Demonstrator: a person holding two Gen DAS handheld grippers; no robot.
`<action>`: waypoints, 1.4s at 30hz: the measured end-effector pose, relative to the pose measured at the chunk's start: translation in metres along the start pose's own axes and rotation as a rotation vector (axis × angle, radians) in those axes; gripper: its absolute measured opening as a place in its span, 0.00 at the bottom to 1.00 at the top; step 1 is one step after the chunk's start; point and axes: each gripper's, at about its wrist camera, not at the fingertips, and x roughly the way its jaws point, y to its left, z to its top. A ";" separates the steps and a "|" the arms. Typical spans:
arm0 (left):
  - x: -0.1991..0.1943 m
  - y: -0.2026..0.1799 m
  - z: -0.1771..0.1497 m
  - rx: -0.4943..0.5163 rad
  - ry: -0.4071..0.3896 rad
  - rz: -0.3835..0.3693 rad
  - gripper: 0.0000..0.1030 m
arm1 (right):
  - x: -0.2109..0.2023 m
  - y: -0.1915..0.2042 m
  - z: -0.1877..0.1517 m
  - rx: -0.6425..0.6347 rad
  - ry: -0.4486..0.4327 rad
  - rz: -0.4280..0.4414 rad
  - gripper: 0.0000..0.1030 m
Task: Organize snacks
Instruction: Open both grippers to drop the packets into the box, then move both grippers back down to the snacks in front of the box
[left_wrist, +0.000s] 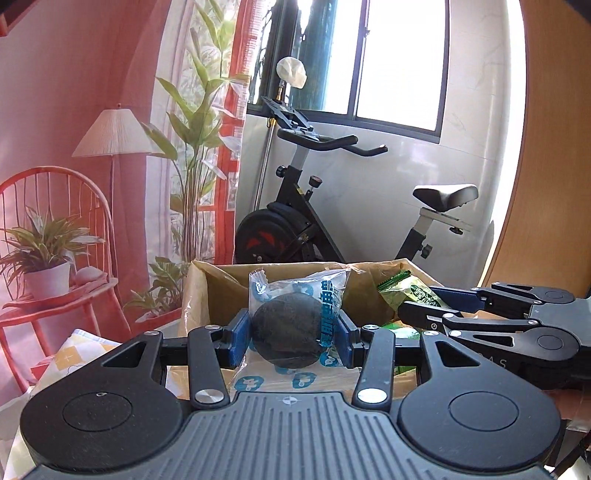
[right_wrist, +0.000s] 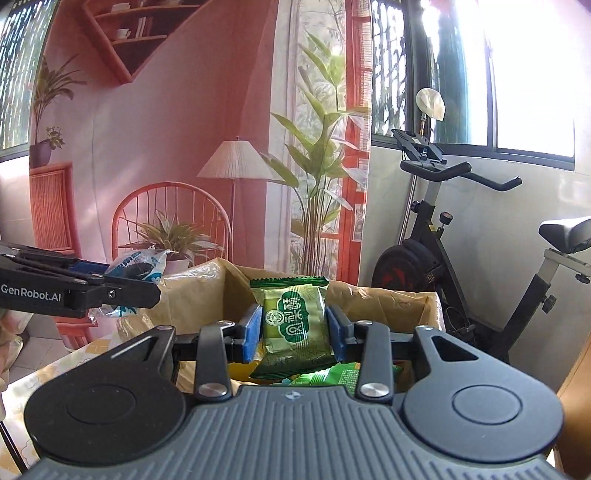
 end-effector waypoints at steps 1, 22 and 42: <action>0.007 0.000 0.001 0.014 0.006 0.006 0.48 | 0.010 -0.002 0.000 -0.008 0.028 -0.013 0.38; 0.005 -0.005 -0.003 0.083 0.060 0.046 0.80 | -0.006 -0.024 -0.004 0.130 0.081 -0.019 0.69; -0.093 0.008 -0.075 0.028 0.098 0.062 0.81 | -0.080 0.019 -0.053 0.211 0.087 0.047 0.79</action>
